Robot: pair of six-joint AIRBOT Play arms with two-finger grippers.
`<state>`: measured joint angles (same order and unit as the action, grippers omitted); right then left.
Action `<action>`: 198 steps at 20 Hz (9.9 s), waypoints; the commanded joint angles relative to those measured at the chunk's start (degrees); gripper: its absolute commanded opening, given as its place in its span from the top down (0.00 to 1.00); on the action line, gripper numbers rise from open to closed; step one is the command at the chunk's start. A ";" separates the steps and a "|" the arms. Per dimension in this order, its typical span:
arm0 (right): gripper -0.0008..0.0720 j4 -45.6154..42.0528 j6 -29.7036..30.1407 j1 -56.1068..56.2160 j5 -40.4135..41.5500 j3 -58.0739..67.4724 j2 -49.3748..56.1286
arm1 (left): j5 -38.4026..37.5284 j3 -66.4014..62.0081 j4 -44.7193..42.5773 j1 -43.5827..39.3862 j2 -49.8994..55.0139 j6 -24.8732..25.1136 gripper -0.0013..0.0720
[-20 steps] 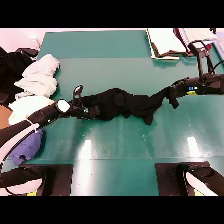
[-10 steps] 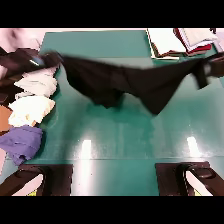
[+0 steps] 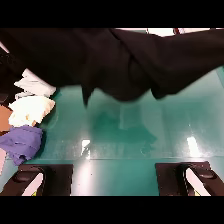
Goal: Fold the shirts.
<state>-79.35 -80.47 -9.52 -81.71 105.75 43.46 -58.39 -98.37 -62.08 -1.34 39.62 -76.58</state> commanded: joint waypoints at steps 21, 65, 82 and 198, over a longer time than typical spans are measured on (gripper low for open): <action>0.43 9.33 -0.55 0.74 1.20 -20.63 32.46 | -2.86 39.43 -0.66 10.27 31.80 0.28 0.21; 0.97 19.32 0.02 -4.63 11.96 -33.97 0.72 | 1.29 14.38 3.23 -3.15 10.54 1.44 0.95; 0.97 15.78 -0.42 -15.06 -5.66 3.93 12.83 | -5.46 -6.60 -12.22 -3.15 14.40 -12.52 0.95; 0.26 19.69 8.81 -17.59 3.63 -39.36 40.50 | -2.49 29.16 2.91 1.97 37.22 -2.43 0.94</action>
<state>-63.37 -76.64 -20.84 -76.95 71.22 84.05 -59.27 -67.92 -62.28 1.08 76.55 -78.98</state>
